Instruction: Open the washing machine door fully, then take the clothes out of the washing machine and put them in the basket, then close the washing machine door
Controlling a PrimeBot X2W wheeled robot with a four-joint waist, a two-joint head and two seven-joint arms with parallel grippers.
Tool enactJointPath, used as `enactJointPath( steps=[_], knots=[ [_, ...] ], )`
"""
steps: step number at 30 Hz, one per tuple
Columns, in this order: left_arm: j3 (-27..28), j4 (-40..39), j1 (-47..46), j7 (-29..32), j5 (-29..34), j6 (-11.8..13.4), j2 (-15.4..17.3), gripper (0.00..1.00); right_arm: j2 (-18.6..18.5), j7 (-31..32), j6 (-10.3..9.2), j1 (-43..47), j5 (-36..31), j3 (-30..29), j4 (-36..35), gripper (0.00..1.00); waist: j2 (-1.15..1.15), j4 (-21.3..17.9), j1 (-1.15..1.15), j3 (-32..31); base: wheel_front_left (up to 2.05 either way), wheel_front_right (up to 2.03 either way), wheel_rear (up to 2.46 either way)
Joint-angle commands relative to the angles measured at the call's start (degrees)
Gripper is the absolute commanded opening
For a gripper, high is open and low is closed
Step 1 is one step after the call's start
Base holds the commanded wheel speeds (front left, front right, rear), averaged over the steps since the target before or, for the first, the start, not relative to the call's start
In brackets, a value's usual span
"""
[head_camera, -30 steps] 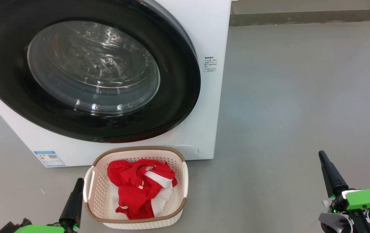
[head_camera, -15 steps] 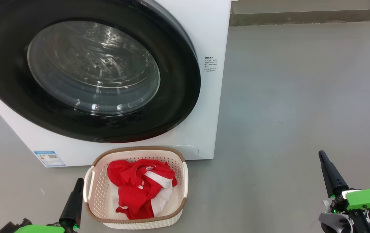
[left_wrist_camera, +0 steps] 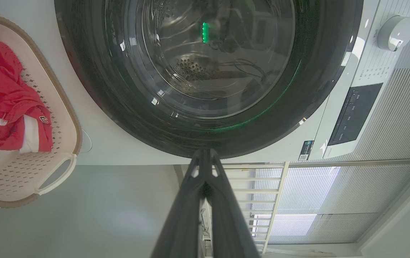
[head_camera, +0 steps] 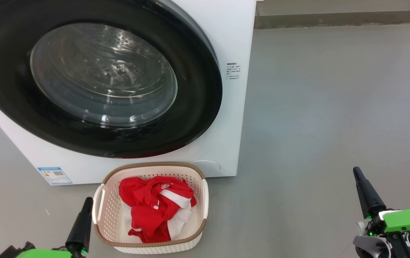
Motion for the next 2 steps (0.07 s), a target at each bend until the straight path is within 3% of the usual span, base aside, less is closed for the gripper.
enactJointPath(
  steps=[1,2],
  knots=[
    [1.46,-1.53,-2.23,0.25,-0.40,-0.40,1.04,0.00,-0.49,0.43,-0.03,-2.43,0.37,0.99,-1.72,0.00,0.00,0.00,0.00,0.00,0.00,0.00,0.00],
    [1.46,-1.53,-2.23,0.25,-0.40,-0.40,1.04,0.00,-0.49,0.43,-0.03,-2.43,0.37,0.99,-1.72,0.00,0.00,0.00,0.00,0.00,0.00,0.00,0.00]
  ],
)
